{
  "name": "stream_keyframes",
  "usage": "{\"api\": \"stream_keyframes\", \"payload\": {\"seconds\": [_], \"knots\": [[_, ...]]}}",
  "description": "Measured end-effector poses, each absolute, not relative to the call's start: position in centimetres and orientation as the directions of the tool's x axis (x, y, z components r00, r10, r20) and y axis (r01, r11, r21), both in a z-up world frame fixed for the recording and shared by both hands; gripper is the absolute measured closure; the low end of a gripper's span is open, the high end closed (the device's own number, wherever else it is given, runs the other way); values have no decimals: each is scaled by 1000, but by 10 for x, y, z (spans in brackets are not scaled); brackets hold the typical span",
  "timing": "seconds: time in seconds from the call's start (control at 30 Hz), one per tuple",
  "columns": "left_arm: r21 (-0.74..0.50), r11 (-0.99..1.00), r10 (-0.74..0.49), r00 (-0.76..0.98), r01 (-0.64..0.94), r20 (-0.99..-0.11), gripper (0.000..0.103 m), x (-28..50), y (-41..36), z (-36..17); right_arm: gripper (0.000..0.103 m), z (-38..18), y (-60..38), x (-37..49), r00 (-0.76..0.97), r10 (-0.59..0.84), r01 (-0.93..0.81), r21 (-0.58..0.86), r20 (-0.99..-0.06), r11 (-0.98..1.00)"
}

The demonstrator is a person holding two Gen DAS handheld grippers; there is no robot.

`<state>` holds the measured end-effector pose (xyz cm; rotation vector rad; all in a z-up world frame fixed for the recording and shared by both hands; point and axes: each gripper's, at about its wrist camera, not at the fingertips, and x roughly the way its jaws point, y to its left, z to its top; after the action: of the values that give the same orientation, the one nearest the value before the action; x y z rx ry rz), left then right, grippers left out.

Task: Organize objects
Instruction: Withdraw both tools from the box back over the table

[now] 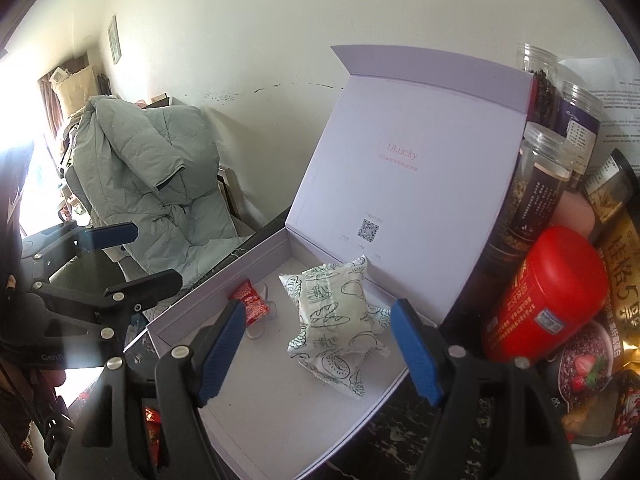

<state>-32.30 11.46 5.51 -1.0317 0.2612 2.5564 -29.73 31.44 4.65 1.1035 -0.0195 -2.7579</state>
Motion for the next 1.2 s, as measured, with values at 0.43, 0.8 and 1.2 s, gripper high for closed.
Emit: {"api": "stream_keyframes", "payload": {"seconds": [0.43,0.8,1.2], "knots": [[11,-921,290,-701,-391,-652,20,-273,96,99,26,83,296,-252,-746,-144,159,37,-651,-987],[50,-944,232,-766,-325,-599,11,-235,74,127,24,109,279,-217,-776,-133,146,29,-616,-989],[154,-960,118,-833,-236,-540,2,-188,53,147,21,133,258,-177,-807,-127,156,-1,-577,-988]]}}
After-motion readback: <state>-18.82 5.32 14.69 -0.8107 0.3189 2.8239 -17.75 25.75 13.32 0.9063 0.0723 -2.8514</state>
